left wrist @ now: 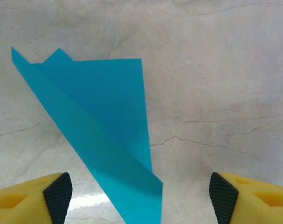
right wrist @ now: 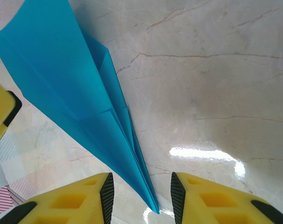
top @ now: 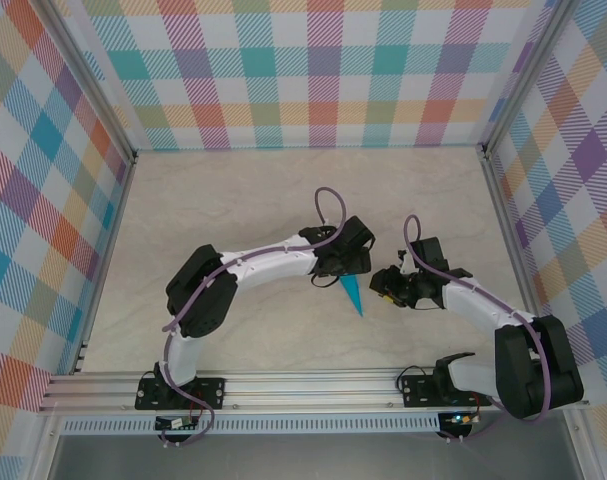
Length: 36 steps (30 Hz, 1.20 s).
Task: Fold a paper plane with a square sheet of paper (pick it up from the middle)
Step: Move a paper plane to the center of the table.
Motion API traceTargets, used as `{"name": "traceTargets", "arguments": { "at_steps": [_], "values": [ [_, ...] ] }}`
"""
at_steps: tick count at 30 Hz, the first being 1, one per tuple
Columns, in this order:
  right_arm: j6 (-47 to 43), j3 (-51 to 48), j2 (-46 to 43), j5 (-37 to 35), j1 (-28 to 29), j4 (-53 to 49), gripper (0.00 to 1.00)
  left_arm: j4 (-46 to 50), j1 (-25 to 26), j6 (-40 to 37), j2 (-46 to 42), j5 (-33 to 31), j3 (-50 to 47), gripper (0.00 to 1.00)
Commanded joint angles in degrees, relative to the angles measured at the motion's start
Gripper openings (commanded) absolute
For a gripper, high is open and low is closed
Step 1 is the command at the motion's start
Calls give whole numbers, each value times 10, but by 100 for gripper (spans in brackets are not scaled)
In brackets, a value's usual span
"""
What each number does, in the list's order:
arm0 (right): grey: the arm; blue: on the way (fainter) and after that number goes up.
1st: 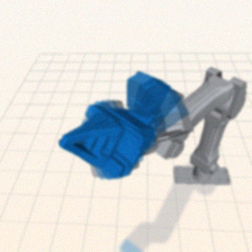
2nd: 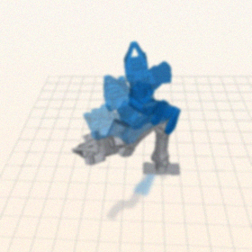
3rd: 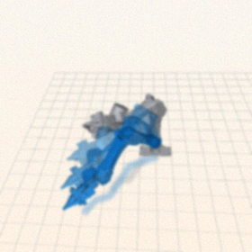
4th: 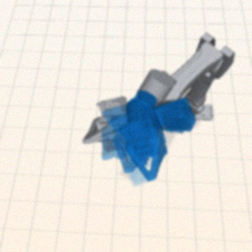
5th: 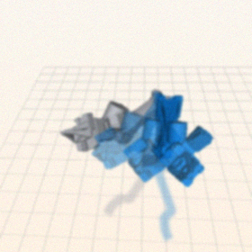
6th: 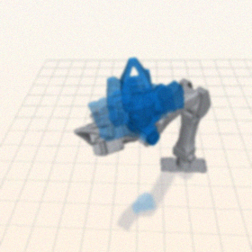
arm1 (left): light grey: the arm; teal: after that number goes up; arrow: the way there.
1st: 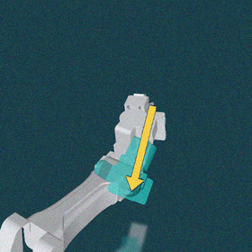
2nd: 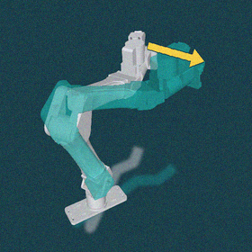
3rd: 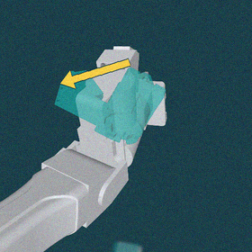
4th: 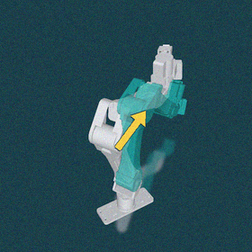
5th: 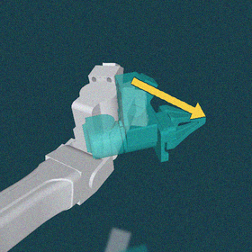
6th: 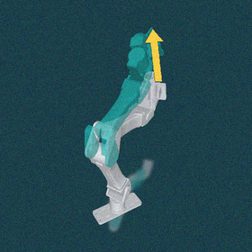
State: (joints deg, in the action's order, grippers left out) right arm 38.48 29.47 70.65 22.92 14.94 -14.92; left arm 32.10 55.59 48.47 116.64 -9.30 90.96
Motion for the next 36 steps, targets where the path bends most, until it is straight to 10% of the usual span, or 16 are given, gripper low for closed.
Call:
{"name": "traceTargets", "arguments": {
  "at_steps": [1,23,36],
  "values": [
    [-11,-12,-7,0,-3,-6,40,90,5,18,30,-33,29,80],
    [-64,45,115,135,9,69,46,46,5,25,-44,-58,-75,42],
    [-63,75,197,147,30,98,47,24,5,21,-63,-58,-119,35]
  ]
}}
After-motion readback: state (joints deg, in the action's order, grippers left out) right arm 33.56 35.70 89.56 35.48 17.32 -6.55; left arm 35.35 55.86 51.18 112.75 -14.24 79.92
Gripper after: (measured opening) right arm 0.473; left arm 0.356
